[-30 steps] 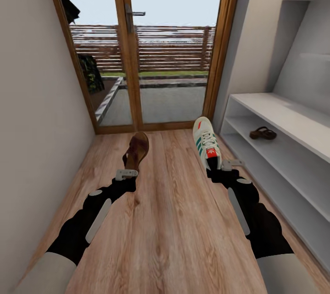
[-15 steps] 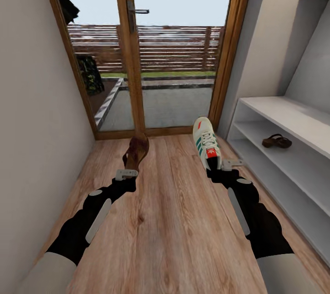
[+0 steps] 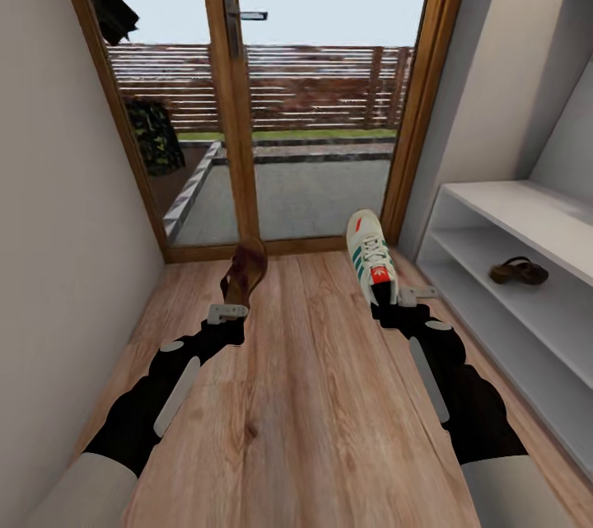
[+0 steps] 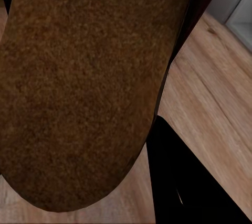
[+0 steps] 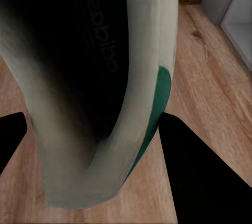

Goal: Pick up the two gym shoes and the two sandals from the corridor floor and place them onto the hallstand (shoe rack) in the corridor, making sure they are on the rack and not on the floor. Arrange them so the two gym shoes are next to each other and the two sandals are next to each other.

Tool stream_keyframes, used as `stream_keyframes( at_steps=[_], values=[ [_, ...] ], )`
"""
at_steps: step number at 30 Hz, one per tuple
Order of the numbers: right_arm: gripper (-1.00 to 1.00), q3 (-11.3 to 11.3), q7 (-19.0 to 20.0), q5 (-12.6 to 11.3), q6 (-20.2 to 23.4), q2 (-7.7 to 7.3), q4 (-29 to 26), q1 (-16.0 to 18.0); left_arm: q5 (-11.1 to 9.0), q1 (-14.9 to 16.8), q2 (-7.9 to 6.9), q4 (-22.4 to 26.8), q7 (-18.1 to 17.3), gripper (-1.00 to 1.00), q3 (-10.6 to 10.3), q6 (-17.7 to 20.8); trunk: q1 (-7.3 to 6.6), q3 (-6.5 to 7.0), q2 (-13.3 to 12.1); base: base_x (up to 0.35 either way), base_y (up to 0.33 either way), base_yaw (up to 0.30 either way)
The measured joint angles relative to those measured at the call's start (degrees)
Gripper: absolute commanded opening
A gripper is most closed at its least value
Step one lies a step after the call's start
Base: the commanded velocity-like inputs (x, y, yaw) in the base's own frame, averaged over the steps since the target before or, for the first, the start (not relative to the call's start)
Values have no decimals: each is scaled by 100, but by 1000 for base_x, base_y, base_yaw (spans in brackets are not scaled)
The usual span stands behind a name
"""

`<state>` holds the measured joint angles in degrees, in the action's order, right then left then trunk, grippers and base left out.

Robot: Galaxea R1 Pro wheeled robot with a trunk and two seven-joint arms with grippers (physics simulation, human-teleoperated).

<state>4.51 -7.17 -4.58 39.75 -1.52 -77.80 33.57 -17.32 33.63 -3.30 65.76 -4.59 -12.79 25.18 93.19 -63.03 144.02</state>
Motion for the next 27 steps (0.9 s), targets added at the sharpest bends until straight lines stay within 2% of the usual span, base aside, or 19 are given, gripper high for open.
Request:
stream_keyframes(
  at_steps=[14, 27],
  values=[
    [-100, 4, 0, 0, 0, 0, -1, -1, 0, 0, 0, -1, 0, -100, -2, 0, 0, 0, 0, 342, 5, -14],
    [-100, -2, 0, 1, -1, -1, -1, -2, 0, 2, 1, -1, 0, -100, -5, 1, 0, 16, 0, 337, 111, -232]
  ],
)
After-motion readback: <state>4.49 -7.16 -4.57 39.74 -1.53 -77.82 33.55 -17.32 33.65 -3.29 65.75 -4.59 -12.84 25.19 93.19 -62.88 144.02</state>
